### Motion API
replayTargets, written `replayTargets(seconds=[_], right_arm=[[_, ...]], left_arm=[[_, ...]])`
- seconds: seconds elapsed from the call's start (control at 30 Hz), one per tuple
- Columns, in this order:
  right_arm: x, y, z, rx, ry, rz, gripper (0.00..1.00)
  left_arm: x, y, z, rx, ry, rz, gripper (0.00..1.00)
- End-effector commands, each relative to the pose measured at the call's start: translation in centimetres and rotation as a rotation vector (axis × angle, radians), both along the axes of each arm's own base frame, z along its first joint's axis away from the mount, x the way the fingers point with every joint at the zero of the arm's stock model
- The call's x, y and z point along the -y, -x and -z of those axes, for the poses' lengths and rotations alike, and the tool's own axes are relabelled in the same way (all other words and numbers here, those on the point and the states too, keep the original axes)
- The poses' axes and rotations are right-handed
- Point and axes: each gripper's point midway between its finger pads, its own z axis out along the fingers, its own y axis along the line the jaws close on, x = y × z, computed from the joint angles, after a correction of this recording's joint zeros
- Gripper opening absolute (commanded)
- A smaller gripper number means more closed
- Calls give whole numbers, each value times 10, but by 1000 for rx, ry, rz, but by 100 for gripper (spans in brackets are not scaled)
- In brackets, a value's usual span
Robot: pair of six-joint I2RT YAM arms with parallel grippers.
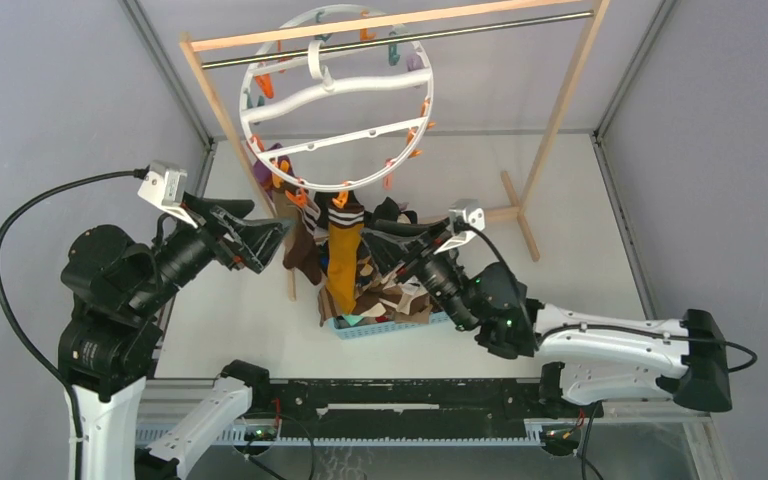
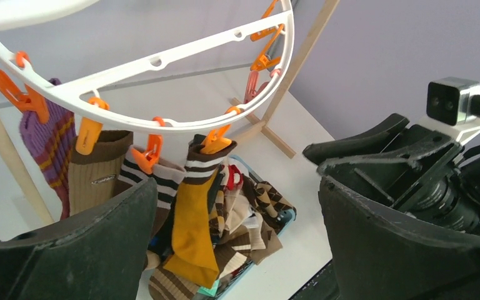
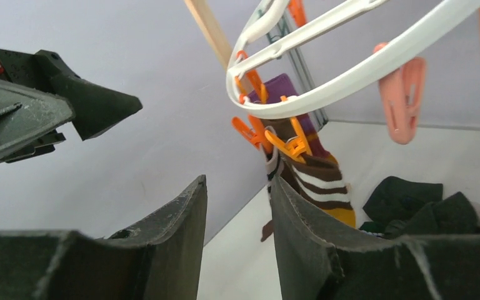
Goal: Clip the socks to the hanger
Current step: Clamp the sock onto the hanger, then open the clamp at the hanger.
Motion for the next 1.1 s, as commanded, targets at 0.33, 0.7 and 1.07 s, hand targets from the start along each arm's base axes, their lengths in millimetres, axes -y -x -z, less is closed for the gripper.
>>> replayTargets(seconds=[0.33, 0.7, 1.07], right_arm=[[71, -57, 33, -33, 132, 19, 53], [55, -85, 12, 170, 200, 56, 57], [37, -102, -3, 244, 216, 222, 60]], left_arm=[[-2, 4, -5, 11, -30, 8, 100], [-2, 4, -8, 6, -27, 3, 100], [-6, 3, -6, -2, -37, -17, 100]])
